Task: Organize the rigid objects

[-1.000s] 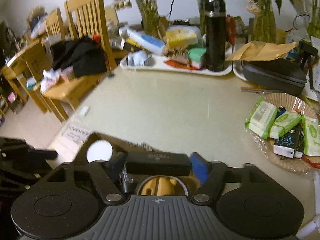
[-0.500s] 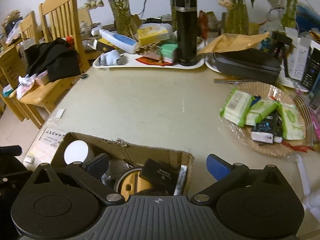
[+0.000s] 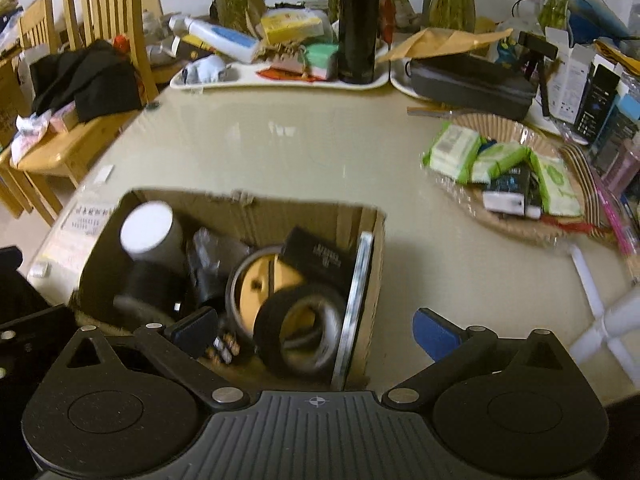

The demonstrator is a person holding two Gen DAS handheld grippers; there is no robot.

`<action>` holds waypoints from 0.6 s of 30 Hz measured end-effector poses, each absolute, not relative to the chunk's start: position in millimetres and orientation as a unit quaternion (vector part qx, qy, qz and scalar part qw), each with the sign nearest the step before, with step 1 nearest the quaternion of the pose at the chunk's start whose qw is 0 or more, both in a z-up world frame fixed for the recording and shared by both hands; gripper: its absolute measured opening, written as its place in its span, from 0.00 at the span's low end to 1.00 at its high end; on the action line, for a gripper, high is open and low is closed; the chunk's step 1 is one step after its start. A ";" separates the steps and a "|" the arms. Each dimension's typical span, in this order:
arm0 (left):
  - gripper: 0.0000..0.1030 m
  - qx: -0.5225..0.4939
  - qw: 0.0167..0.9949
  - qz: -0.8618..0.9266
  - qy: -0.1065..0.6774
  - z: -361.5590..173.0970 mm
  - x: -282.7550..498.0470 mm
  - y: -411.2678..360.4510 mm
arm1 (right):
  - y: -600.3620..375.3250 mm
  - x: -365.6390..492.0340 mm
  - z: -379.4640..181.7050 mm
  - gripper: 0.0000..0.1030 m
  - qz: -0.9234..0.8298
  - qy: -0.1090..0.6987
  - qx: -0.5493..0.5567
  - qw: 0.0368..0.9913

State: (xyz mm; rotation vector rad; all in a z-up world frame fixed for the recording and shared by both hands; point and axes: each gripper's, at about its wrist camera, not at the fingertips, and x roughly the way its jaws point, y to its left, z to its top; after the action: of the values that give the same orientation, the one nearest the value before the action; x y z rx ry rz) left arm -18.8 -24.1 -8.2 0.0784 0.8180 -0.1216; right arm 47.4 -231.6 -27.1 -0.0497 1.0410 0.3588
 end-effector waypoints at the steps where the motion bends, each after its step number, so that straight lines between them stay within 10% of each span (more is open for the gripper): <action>1: 1.00 0.047 0.914 -0.052 0.399 -11.0 -20.6 -26.7 | -230.3 42.7 -28.1 1.00 0.171 0.496 -0.027 0.851; 18: 1.00 0.025 0.891 -0.060 0.450 -41.8 -39.7 -27.4 | -220.9 -12.0 -53.2 1.00 0.151 0.542 -0.049 0.825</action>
State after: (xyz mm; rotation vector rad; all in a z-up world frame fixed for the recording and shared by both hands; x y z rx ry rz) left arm -39.7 -27.4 -41.8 0.0513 0.9349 -0.1253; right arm -12.0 -220.9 -53.2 -0.1033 1.1527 0.3207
